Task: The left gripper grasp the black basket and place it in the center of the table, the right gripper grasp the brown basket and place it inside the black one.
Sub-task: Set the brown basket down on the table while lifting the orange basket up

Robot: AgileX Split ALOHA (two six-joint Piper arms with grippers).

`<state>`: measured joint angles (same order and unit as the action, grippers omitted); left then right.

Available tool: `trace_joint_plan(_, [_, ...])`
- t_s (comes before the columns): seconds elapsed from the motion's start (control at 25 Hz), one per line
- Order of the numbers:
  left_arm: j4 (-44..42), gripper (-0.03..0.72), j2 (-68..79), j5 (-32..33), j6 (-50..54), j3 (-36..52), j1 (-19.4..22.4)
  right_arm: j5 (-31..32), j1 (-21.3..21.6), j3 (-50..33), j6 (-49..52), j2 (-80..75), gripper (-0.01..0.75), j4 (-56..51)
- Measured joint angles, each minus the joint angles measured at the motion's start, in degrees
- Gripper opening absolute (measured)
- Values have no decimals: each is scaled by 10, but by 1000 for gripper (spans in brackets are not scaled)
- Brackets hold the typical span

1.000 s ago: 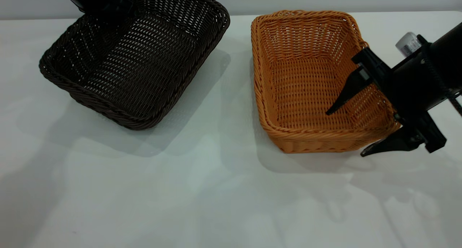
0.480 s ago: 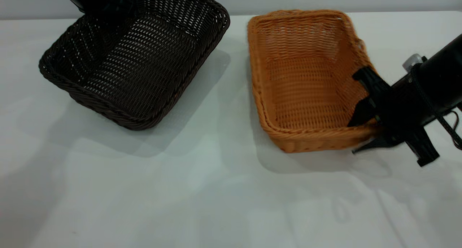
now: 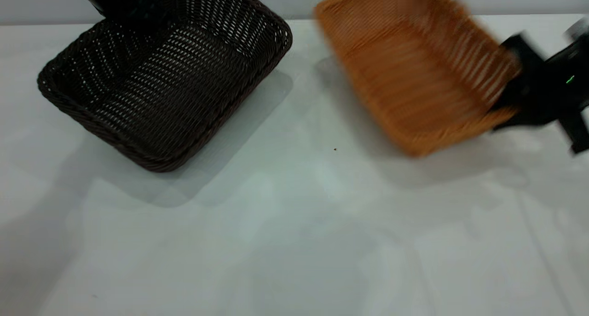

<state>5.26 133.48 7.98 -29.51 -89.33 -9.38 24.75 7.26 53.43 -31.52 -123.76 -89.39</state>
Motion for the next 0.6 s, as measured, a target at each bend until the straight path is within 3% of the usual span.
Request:
trace_joint_plan(0.24, [1,85,-1,33,-87,-3,-19,138,87,108,-20,0,85,98])
trace_joint_plan(0.6, [9,85,-10,97,-231,-4,-141,273,98,227,74,0,85,336])
